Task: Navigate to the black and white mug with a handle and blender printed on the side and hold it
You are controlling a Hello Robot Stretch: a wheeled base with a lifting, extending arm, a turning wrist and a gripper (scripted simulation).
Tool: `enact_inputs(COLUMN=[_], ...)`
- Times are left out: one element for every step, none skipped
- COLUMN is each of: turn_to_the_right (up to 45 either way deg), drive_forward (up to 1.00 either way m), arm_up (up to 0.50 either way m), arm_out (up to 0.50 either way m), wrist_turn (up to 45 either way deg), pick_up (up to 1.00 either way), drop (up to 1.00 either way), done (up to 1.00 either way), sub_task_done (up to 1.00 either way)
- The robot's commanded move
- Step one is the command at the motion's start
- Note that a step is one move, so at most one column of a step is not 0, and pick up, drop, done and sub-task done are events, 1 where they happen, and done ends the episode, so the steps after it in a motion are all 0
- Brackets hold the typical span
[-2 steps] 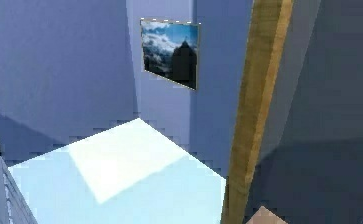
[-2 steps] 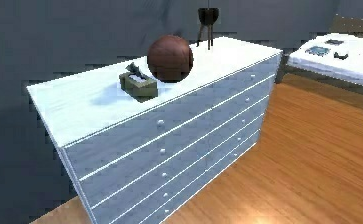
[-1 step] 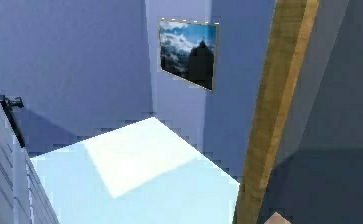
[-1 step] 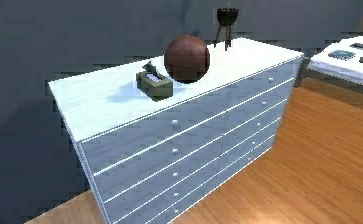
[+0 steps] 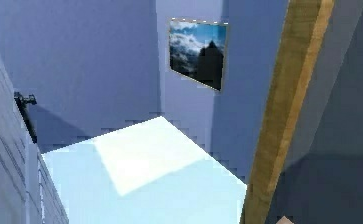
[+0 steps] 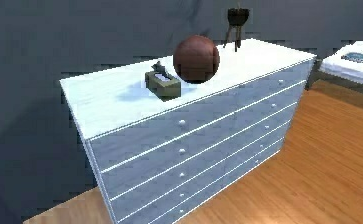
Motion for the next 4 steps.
enact_inputs(turn_to_the_right=[9.0,0.0,-30.0,0.0], drive_forward=[0.0,0.4,0.0,0.15], arm_up=[0.0,0.0,0.0,0.0], arm_out=[0.0,0.0,0.0,0.0], wrist_turn=[0.0,0.0,0.0,0.0], pick_up=[0.0,0.0,0.0,0.0], drop=[0.0,0.0,0.0,0.0], done=[0.0,0.0,0.0,0.0], sub_task_done=[0.0,0.0,0.0,0.0])
